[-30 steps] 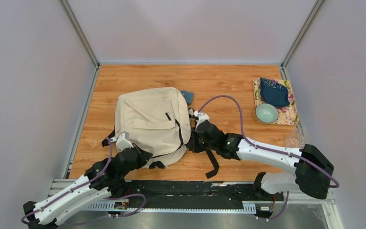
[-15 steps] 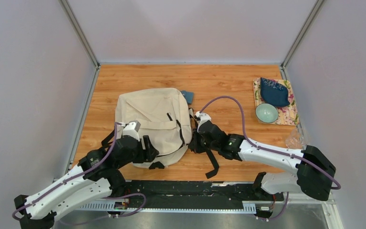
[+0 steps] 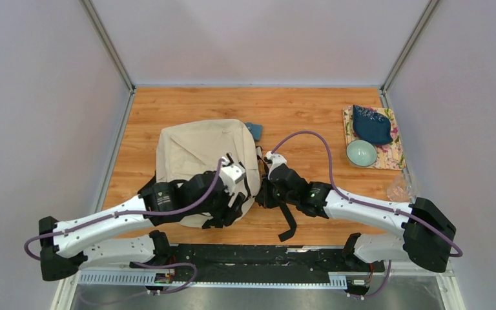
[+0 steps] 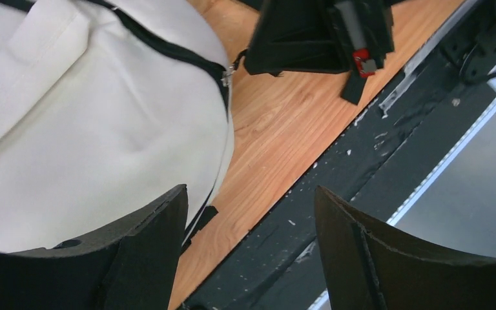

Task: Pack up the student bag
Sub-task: Zip the student bag at the center of the board.

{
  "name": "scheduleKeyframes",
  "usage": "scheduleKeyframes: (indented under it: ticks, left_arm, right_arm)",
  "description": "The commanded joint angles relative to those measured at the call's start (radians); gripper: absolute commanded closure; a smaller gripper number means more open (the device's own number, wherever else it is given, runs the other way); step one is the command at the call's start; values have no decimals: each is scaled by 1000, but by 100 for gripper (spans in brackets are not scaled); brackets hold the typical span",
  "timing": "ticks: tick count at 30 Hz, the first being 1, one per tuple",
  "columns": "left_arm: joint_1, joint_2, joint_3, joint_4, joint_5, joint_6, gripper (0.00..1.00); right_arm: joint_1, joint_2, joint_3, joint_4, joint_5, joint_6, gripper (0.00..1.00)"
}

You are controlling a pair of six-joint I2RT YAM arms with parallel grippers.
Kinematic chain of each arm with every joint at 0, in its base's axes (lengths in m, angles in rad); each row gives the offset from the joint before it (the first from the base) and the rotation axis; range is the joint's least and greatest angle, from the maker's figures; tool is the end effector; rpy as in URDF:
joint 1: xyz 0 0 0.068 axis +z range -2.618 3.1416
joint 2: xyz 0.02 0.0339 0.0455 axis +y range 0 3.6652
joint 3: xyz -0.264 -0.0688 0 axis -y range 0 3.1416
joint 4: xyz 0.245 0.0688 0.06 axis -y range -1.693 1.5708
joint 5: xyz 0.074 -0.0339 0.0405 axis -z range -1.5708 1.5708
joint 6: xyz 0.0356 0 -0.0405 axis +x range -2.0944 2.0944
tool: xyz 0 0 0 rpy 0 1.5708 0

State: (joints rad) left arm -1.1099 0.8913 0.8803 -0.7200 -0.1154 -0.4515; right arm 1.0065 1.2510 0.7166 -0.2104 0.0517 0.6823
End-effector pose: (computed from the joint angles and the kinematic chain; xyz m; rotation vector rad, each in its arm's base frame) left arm 0.0842 -0.1604 0.3032 0.7140 2.2804 -0.6525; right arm 0.1400 0.2178 0.2167 -0.3680 2.4222 0.7605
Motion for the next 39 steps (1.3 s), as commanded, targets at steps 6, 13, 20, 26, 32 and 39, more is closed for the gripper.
scheduleKeyframes:
  ticks: [6, 13, 20, 26, 32, 39]
  left_arm:
    - [-179, 133, -47, 209, -204, 255, 20]
    - [-199, 135, -171, 353, -273, 280, 20]
    - [-199, 130, -288, 473, -374, 263, 21]
    - [-199, 140, -372, 585, -469, 258, 44]
    - [-199, 149, -382, 538, -382, 235, 88]
    - [-199, 66, -440, 430, -186, 163, 100]
  right_arm:
    - [-2, -27, 4, 45, -3, 17, 100]
    - [-2, -55, 6, 39, -15, 22, 100]
    - [-3, -68, 7, 34, -26, 23, 100]
    - [-2, -81, 9, 29, -26, 26, 100]
    - [-3, -58, 18, 26, -26, 13, 100]
    - [-32, 39, 116, -49, 25, -76, 100]
